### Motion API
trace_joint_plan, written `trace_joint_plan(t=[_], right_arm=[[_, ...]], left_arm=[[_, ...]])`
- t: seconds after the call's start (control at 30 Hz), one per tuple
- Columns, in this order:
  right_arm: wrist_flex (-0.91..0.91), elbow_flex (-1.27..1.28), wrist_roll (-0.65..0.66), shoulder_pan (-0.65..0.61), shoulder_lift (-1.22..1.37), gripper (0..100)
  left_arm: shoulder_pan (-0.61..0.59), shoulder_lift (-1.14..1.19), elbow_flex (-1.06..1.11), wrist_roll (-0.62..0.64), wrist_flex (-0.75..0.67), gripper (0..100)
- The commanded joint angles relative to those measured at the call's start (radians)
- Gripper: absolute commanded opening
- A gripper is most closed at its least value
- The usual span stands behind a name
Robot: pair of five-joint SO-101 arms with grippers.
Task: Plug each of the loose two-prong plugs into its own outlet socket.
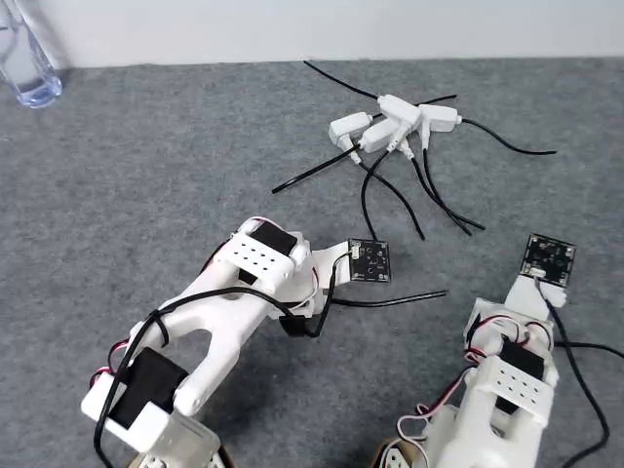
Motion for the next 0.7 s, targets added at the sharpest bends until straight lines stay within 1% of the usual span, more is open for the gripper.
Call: trace_joint_plan(t=[0.0, 0.1, 0.2, 0.3, 0.43, 0.5, 0.57, 0.67], right_arm=[[-0.016, -0.008, 0.012, -0.015, -0.005, 19.3], [-0.016, -0.008, 0.009, -0.008, -0.008, 19.6], [-0.016, -0.008, -0.008, -0.007, -0.015, 19.7], [-0.013, -0.008, -0.040, -0.007, -0.015, 19.7], [-0.008, -0.008, -0.043, -0.008, -0.015, 19.7], [-0.007, -0.014, -0.043, -0.008, -0.016, 19.7], [-0.005, -0.017, -0.043, -0.008, -0.016, 19.7], [0.001, -0.028, -0.038, -0.008, -0.016, 19.7]], left_arm=[[0.021, -0.020, -0.070, 0.069, 0.086, 29], [0.051, -0.052, -0.143, 0.232, 0.164, 29], [0.052, -0.146, -0.214, 0.387, 0.222, 29], [0.057, -0.296, -0.259, 0.522, 0.307, 28], [0.049, -0.542, -0.252, 0.692, 0.385, 27], [0.008, -0.657, -0.213, 0.740, 0.416, 27], [-0.043, -0.758, -0.143, 0.761, 0.416, 27], [-0.170, -0.879, -0.008, 0.764, 0.382, 27]])
